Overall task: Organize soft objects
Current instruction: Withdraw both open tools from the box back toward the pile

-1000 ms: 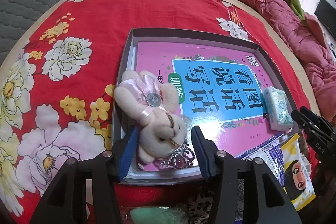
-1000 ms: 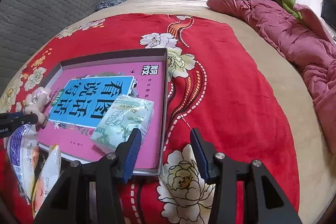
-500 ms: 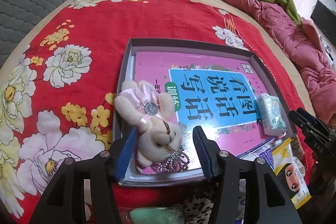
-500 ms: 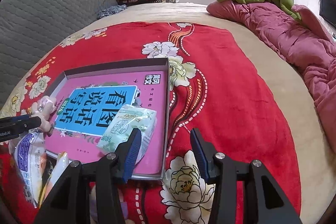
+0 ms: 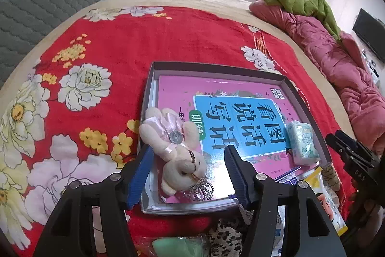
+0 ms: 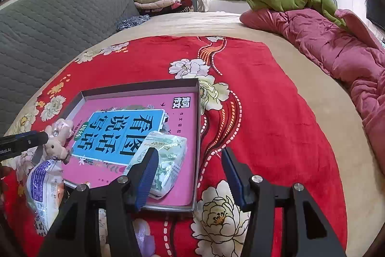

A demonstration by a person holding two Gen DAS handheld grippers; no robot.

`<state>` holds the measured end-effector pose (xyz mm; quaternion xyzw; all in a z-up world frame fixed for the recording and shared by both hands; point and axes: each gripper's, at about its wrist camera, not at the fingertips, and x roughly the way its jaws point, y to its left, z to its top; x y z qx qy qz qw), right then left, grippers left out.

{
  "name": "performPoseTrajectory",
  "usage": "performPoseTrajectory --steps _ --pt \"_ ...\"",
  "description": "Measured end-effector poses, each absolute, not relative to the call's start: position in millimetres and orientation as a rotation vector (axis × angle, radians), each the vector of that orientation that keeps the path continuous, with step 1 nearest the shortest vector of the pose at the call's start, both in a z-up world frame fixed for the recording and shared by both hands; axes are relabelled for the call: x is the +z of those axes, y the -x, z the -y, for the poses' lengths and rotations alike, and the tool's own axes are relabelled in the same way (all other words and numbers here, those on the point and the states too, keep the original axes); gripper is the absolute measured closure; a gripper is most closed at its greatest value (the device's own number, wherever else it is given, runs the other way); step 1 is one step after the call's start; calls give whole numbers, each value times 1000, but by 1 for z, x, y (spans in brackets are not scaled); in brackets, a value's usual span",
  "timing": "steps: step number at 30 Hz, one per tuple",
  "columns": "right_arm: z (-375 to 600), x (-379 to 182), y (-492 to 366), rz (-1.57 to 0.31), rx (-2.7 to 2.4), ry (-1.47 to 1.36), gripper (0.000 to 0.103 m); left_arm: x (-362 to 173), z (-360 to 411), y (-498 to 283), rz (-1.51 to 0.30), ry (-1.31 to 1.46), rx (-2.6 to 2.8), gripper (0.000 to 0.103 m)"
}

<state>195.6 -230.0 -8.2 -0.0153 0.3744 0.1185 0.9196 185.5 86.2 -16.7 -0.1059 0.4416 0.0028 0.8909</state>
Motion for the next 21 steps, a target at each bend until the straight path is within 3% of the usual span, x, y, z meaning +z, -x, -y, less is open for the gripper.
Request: performPoseTrajectory --steps 8,21 --pt "232 2 -190 -721 253 10 39 -7 -83 -177 -879 189 8 29" --pt "234 12 -183 -675 247 11 38 6 -101 -165 -819 222 41 28"
